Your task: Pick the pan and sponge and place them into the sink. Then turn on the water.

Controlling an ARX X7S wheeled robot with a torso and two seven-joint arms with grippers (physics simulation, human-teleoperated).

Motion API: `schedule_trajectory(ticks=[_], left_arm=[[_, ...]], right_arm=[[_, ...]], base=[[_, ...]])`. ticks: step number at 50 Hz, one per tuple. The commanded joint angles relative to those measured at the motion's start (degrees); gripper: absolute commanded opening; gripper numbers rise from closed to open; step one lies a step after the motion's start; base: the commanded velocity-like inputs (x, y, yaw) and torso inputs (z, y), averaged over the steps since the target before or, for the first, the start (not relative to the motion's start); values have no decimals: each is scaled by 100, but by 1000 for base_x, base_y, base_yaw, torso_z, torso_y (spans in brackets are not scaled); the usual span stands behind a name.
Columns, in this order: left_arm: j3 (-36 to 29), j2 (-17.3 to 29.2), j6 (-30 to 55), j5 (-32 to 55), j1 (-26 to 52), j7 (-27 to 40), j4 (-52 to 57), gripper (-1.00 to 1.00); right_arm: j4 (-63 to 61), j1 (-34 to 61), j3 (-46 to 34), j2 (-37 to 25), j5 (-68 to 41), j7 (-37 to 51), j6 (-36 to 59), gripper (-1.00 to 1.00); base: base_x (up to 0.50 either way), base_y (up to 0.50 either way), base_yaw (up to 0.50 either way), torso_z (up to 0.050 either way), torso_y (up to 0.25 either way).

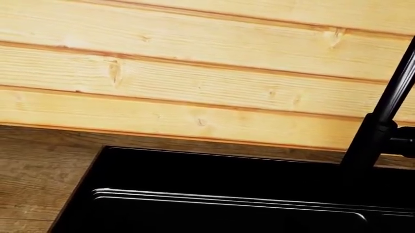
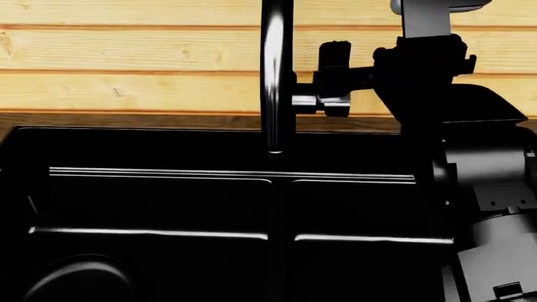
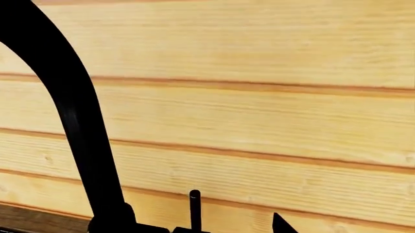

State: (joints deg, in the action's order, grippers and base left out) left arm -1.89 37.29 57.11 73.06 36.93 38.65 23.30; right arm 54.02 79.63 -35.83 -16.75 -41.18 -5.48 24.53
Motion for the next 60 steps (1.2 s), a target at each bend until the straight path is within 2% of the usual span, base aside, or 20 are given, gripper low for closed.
schedule_trajectory(ticks=[1,6,24,42,50,60], left_arm=[[-21,-4,-86,-51,-39,-91,18,100],[51,57,-416,-293,-152,-444,320,100],[-219,111,-311,-479,1,-445,340,100],[-103,155,-291,-319,100,-305,354,100],[-127,209,-253,-308,248,-335,328,100],[-155,183,-264,-299,256,-312,334,100]], right_arm=[[231,191,-47,79,89,-60,-42,100],[165,204,-40,50,92,2,-19,100],[453,374,-90,204,153,-177,-104,100],[14,464,-67,118,111,-4,64,100],[748,625,-101,343,221,-239,-223,100],[893,670,-67,390,242,-180,-339,100]], base=[[0,0,0,0,0],[0,0,0,0,0],[0,0,0,5,-47],[0,0,0,16,-85],[0,0,0,13,-42],[0,0,0,13,-46]])
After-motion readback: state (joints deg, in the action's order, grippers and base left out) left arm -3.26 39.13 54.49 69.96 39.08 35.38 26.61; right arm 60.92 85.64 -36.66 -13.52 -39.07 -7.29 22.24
